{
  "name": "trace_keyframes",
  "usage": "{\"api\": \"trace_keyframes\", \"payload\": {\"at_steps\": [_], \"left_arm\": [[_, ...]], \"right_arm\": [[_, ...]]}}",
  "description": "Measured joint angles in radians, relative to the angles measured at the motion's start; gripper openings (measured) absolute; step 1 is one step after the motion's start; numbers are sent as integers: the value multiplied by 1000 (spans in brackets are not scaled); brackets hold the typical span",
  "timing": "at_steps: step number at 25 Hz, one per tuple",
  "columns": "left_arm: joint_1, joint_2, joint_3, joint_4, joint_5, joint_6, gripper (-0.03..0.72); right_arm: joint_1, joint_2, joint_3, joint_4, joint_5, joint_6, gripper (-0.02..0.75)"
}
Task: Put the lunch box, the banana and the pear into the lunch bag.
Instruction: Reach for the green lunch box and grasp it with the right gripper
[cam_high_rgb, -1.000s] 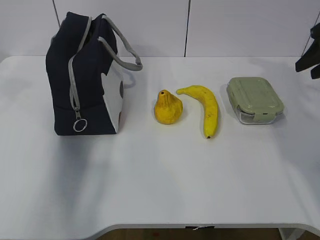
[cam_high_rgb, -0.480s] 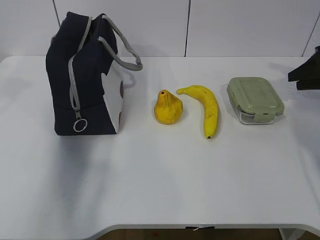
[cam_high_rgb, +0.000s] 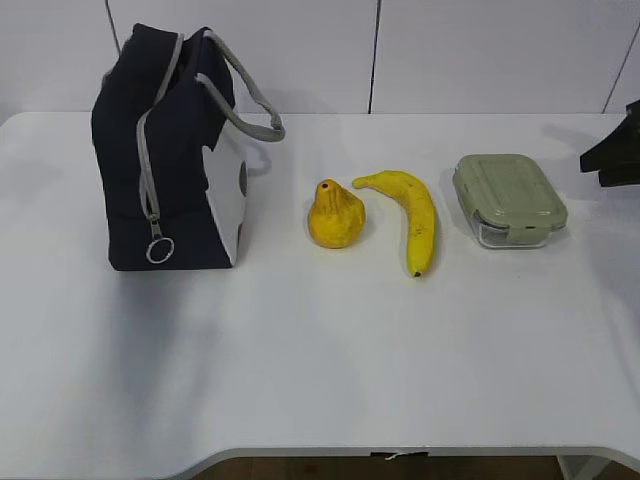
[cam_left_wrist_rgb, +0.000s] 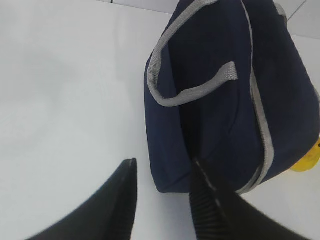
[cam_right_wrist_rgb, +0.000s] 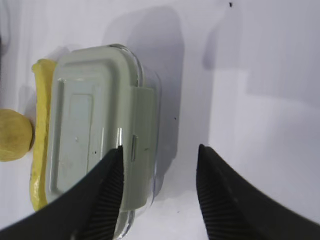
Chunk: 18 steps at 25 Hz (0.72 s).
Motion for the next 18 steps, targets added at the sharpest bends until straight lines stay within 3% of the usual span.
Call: {"api": "trace_keyframes", "payload": {"at_steps": [18], "left_arm": [[0,0,0,-5,4,3,277]], "right_arm": [[79,2,0,-25,6,12,387]]}}
